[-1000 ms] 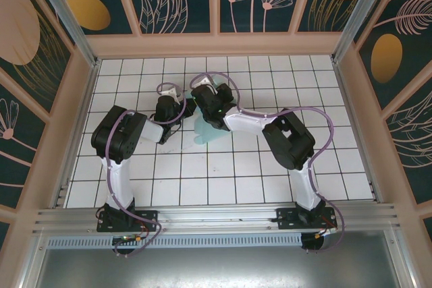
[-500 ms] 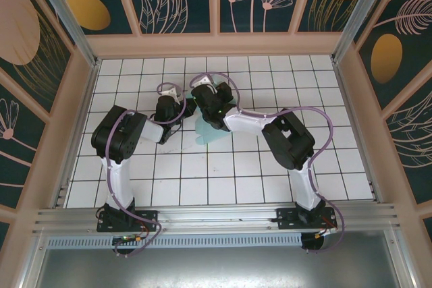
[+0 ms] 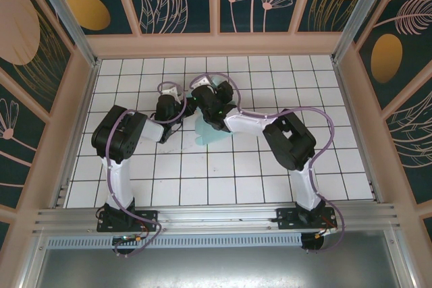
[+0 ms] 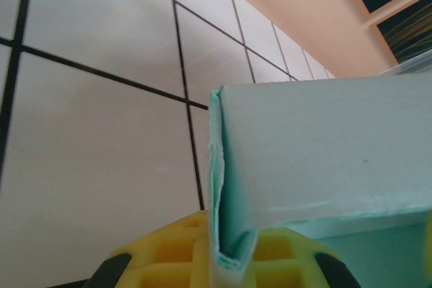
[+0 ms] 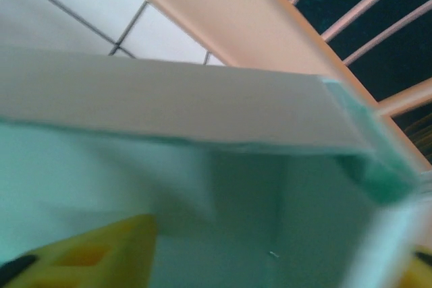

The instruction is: Fold the paper box

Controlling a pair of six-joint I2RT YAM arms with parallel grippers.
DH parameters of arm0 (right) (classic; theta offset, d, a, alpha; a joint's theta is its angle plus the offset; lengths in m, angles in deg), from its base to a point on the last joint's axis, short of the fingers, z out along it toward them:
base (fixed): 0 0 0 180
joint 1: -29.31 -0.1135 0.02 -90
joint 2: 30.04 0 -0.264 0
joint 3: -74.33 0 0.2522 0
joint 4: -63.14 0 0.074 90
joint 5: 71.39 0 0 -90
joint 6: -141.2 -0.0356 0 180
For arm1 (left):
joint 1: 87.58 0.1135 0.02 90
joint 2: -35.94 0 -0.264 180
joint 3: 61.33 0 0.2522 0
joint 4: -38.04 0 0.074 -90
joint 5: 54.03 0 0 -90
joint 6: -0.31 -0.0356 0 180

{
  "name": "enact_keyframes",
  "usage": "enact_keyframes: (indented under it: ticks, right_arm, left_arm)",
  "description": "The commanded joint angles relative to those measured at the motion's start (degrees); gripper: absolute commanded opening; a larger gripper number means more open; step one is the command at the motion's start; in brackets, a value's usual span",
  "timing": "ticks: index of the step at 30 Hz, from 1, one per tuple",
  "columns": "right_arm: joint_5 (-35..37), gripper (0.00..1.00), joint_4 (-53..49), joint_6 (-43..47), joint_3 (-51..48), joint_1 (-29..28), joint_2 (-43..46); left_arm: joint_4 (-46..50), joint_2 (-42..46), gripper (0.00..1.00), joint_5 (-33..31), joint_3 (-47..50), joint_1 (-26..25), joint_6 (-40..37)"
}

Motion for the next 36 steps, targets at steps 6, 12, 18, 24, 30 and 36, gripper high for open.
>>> enact_keyframes:
  ticks: [6,12,18,24,30,36]
  right_arm:
    - [-15.51,0.91,-1.01,-9.23,-4.05,-0.60,12.07]
    - [-24.36,0.93,1.03,-15.90,-8.60,1.58,19.58]
    - [-35.23,0.92,4.10,-27.66,-15.39,8.01,27.89]
    - [-42.55,0.89,6.31,-35.36,-22.36,16.08,34.15]
    - [-43.66,0.89,5.11,-34.85,-24.43,19.19,35.80]
    - [-46.46,0.89,6.12,-34.98,-25.46,21.48,34.81]
  left_arm:
    - [-1.59,0.38,0.00,1.41,-2.45,-0.89,-0.77]
    - [0.67,1.21,0.00,0.96,-2.73,-0.89,-0.98]
    - [15.42,6.15,0.00,-0.63,-5.36,-0.63,-7.51]
    - [44.91,10.75,0.00,-9.11,-14.42,-0.63,-23.56]
    - [68.81,12.43,0.00,-18.03,-23.20,-0.63,-32.60]
    - [86.92,11.46,0.00,-16.31,-30.50,-0.58,-39.30]
